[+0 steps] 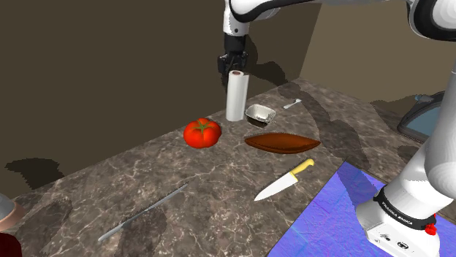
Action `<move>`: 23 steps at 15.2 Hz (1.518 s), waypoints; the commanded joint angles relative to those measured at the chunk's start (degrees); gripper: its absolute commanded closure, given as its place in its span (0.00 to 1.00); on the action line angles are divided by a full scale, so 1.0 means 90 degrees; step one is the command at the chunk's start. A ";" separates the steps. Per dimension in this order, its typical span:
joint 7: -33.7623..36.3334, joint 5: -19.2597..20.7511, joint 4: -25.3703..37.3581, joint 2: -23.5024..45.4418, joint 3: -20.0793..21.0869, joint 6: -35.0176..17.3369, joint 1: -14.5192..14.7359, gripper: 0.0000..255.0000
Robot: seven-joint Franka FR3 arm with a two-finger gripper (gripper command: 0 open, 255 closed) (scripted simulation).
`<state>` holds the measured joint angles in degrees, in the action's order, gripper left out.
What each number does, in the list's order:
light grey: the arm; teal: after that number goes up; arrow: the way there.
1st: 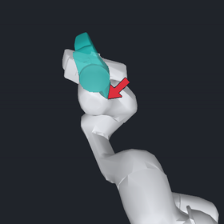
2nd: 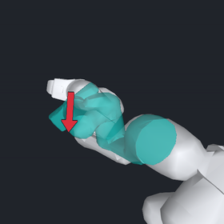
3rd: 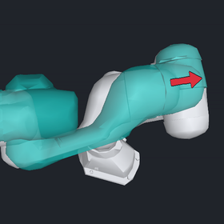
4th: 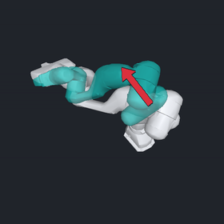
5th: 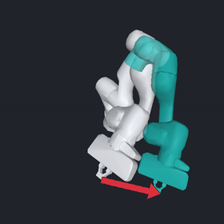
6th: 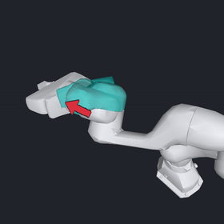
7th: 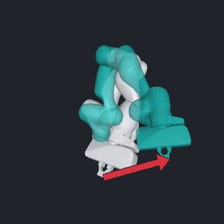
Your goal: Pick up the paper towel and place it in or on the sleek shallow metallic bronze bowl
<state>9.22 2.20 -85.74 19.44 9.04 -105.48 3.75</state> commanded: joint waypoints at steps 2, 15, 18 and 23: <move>-0.0005 -0.0007 0.0211 -0.0032 0.0003 0.0245 0.0001 1.00; -0.0363 -0.0309 -0.1339 -0.1909 -0.0071 0.0553 -0.0274 1.00; -0.0539 -0.0414 -0.2021 -0.2650 -0.0148 0.0608 -0.0354 1.00; -0.0837 -0.0526 -0.2954 -0.3830 -0.0327 0.0856 -0.0444 1.00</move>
<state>2.31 -2.39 -110.68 -12.96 6.48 -98.25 -0.06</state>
